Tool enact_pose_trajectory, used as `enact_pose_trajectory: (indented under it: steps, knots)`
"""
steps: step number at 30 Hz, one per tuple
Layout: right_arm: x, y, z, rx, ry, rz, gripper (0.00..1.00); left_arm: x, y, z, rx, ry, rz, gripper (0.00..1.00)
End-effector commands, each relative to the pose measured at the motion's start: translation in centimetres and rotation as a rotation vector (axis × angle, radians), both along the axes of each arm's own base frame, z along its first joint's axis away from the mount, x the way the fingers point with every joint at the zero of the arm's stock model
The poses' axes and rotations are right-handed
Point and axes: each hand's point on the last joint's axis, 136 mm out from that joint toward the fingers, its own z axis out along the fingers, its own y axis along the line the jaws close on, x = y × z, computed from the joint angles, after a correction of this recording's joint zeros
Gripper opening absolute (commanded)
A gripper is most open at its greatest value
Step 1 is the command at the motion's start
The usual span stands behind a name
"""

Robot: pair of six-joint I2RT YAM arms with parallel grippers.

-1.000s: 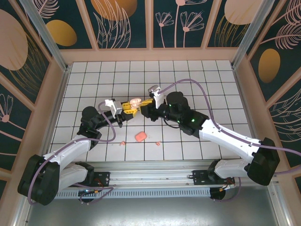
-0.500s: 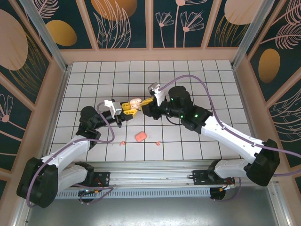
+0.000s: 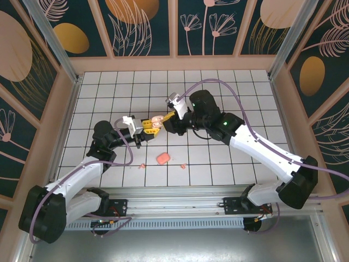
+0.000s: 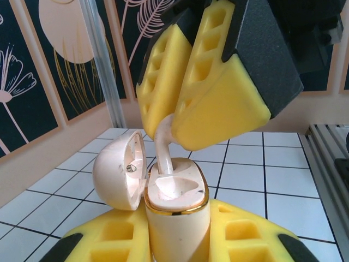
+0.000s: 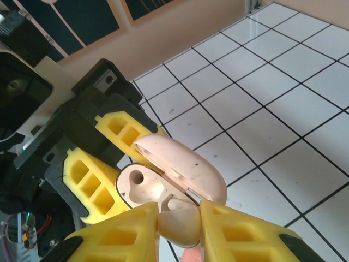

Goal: Insert the wireless bluetooth earbuds into the charging case

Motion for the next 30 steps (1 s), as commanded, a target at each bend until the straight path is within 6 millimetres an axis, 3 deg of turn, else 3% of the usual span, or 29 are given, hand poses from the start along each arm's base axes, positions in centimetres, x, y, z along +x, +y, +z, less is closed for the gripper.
enact_pose_trajectory:
  steps: [1, 9, 16, 25, 30]
  knots:
    - [0.6, -1.2, -0.3, -0.087, -0.027, -0.022, 0.24, -1.3, -0.3, 2.6, -0.002, -0.139, -0.055, 0.16]
    - [1.0, -3.2, 1.0, -0.163, -0.124, -0.080, 0.24, -1.1, -0.1, 1.7, 0.045, -0.173, -0.034, 0.16]
    - [0.6, -2.0, 0.9, -0.184, -0.134, -0.045, 0.24, -1.1, -0.1, 1.7, 0.047, -0.177, -0.034, 0.16]
    - [-0.5, -1.7, 2.7, -0.109, -0.125, -0.025, 0.24, -1.1, -0.1, 1.4, 0.058, -0.191, -0.030, 0.16]
    - [-0.9, -2.7, 3.7, -0.009, -0.133, -0.074, 0.24, -1.4, 0.3, 1.4, 0.071, -0.290, -0.004, 0.15]
